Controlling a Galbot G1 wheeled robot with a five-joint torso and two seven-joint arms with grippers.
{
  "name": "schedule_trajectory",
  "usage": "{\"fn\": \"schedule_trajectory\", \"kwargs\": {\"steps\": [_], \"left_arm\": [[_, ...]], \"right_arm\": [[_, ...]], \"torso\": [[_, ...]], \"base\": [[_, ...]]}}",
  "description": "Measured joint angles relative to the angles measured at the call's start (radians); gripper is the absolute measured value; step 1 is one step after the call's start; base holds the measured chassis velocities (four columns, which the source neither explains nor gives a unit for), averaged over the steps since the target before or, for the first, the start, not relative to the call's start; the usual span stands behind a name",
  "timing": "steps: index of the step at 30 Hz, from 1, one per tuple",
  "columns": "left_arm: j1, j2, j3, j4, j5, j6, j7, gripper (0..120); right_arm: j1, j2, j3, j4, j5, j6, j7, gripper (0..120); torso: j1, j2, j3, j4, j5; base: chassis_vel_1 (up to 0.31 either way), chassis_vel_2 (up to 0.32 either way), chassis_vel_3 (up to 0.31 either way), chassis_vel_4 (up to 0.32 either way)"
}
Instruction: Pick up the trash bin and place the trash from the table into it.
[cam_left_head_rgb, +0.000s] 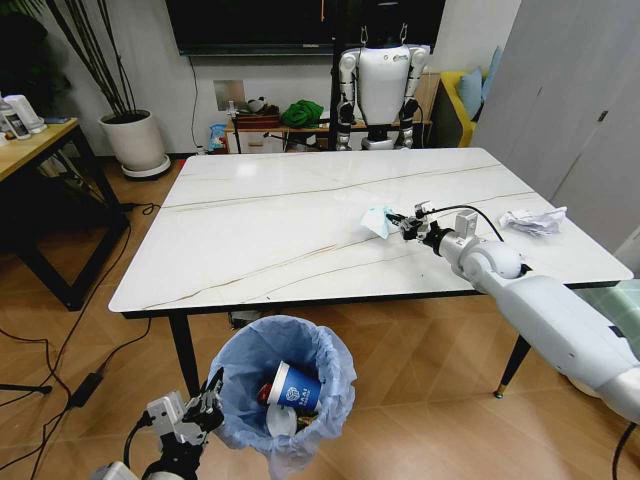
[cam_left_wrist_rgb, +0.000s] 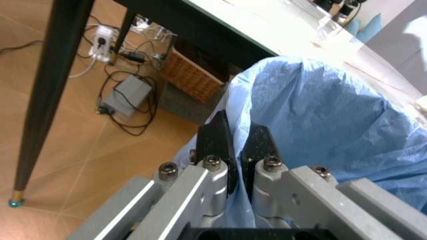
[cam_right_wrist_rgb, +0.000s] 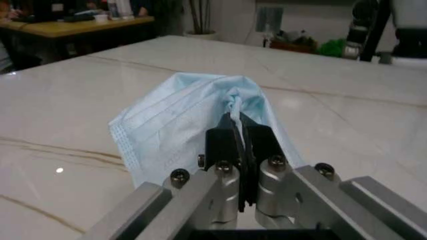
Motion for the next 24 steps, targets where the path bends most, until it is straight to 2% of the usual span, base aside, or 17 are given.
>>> {"fn": "schedule_trajectory", "kwargs": {"steps": [3, 5, 7, 9, 10, 15, 18, 24], "left_arm": [[-0.002, 0.007, 0.004, 0.002, -0.009, 0.001, -0.001, 0], [-0.002, 0.007, 0.005, 0.002, -0.009, 0.001, -0.001, 0], [-0.001, 0.007, 0.006, -0.001, -0.009, 0.001, -0.001, 0], [-0.001, -0.002, 0.006, -0.009, -0.009, 0.001, -0.002, 0], [-0.001, -0.002, 0.006, -0.009, -0.009, 0.001, -0.002, 0], [-0.008, -0.003, 0.006, -0.012, -0.012, 0.001, -0.002, 0], [-0.016, 0.003, 0.006, -0.01, -0.018, 0.002, -0.005, 0], [-0.018, 0.003, 0.011, -0.007, -0.019, 0.003, -0.005, 0]], "right_arm": [[-0.056, -0.095, 0.02, 0.142, 0.002, 0.044, -0.051, 0], [-0.058, -0.099, 0.02, 0.151, 0.002, 0.046, -0.054, 0], [-0.072, -0.141, 0.012, 0.239, 0.002, 0.056, -0.087, 0], [-0.072, -0.176, -0.03, 0.333, -0.004, 0.065, -0.122, 0], [-0.072, -0.176, -0.03, 0.333, -0.004, 0.065, -0.122, 0], [-0.073, -0.263, -0.127, 0.53, -0.042, 0.085, -0.166, 0], [-0.073, -0.303, -0.154, 0.6, -0.073, 0.095, -0.185, 0], [-0.069, -0.343, -0.196, 0.656, -0.126, 0.122, -0.209, 0]], "torso": [[0.0, 0.0, 0.0, -0.0002, 0.0004], [0.0, 0.0, 0.0, -0.0001, 0.0004], [0.0, 0.0, 0.0, 0.0004, 0.0], [0.0, 0.0, 0.0, 0.001, 0.0005], [0.0, 0.0, 0.0, 0.001, 0.0005], [0.0, 0.0, 0.0, 0.0004, 0.0001], [0.0, 0.0, 0.0, 0.0001, 0.0001], [0.0, 0.0, 0.0, 0.0002, 0.0001]], "base": [[0.0, 0.0, 0.0, 0.0], [0.0, 0.0, 0.0, 0.0], [0.0, 0.0, 0.0, 0.0], [0.0, 0.0, 0.0, 0.0], [0.0, 0.0, 0.0, 0.0], [0.0, 0.0, 0.0, 0.0], [0.0, 0.0, 0.0, 0.0], [0.0, 0.0, 0.0, 0.0]]}}
